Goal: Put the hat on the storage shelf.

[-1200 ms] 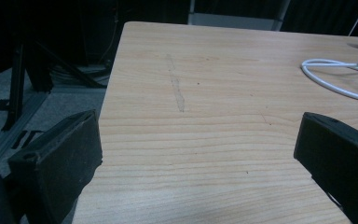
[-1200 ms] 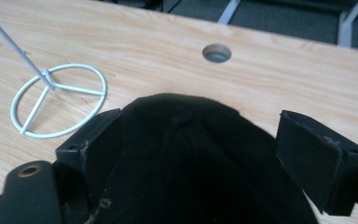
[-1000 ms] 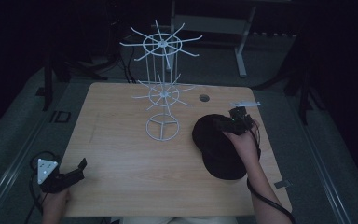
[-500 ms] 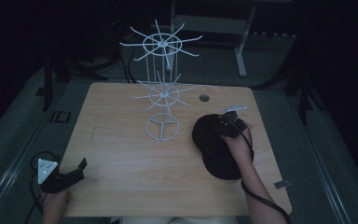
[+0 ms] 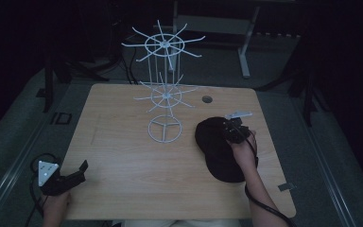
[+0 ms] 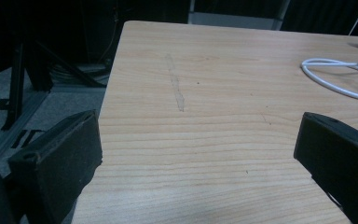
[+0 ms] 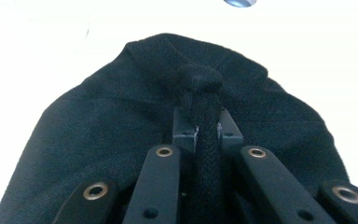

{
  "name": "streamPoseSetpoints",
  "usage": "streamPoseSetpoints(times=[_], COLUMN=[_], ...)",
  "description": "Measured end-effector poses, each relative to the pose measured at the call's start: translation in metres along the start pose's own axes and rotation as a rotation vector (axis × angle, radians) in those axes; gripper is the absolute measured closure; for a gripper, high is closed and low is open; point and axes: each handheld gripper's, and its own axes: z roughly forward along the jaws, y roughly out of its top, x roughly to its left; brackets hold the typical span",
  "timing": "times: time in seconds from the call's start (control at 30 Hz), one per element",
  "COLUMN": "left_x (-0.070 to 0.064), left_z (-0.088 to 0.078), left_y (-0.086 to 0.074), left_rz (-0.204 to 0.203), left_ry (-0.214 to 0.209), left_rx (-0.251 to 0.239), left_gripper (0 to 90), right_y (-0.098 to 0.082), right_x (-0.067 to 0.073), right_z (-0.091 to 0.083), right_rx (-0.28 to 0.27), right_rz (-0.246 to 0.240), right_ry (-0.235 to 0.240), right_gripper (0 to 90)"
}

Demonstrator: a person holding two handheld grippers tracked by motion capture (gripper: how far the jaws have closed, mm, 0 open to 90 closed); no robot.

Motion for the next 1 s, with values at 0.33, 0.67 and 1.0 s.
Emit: streamPoseSetpoints(times=[0.33, 0.67, 1.0], left_x=[0.000, -0.001, 0.000], left_z=[0.000, 0.000, 0.000], left_y=[0.000, 0.000, 0.000], left_rz=[0.004, 0.005, 0.001], left_ry=[-0.002, 0.001, 0.004], left_rx=[-0.002, -0.001, 0.003], left_gripper=[1.5, 1.5, 1.4], right_y=[0.000, -0.004, 0.007], right_x=[-0.005, -0.009, -0.004], right_z=[-0.033, -0.083, -0.146], right_rx=[-0.103, -0.255, -0.409], right_rz=[0.017, 0.049, 0.035], right_ry=[0.001, 0.016, 0.062], right_gripper=[83.6, 83.5, 83.4])
